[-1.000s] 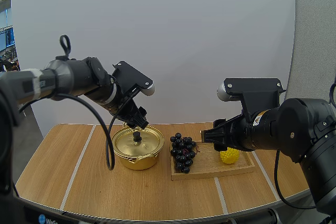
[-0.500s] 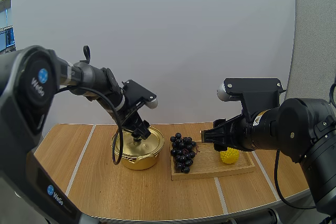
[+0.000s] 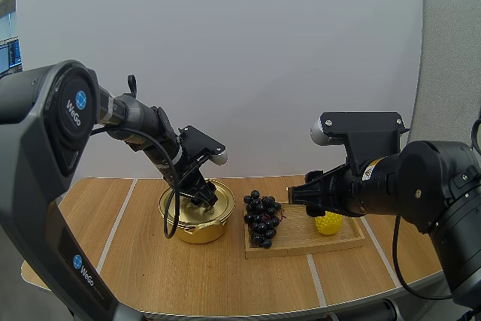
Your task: Open the pot, put the pineapple inside, and close it
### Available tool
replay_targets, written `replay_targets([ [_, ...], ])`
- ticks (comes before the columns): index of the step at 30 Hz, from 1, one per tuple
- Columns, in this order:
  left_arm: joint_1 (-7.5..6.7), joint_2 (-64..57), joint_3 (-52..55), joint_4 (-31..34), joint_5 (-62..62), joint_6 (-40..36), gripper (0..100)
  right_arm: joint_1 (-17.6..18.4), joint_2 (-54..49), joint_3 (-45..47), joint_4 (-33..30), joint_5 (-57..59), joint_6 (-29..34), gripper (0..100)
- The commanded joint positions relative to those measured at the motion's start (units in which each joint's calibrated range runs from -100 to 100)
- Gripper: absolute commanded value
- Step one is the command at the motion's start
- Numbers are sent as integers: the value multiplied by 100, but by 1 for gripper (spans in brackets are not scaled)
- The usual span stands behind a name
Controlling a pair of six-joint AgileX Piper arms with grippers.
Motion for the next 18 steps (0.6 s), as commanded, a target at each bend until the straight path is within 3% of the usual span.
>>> replay_targets([
  [1, -16, 41, -18, 38, -97, 14, 35, -25, -10, -59, 0, 14, -38, 100],
  [2, -16, 41, -18, 38, -97, 14, 8, -25, -10, -59, 0, 14, -38, 100],
  [3, -16, 41, -18, 38, -89, 14, 0, -25, -10, -59, 0, 14, -38, 100],
  [10, -16, -101, -18, 38, -89, 14, 0, -25, -10, -59, 0, 14, -38, 100],
  [18, -16, -1130, -439, 38, 248, -156, 0, -25, -10, -59, 0, 14, -38, 100],
])
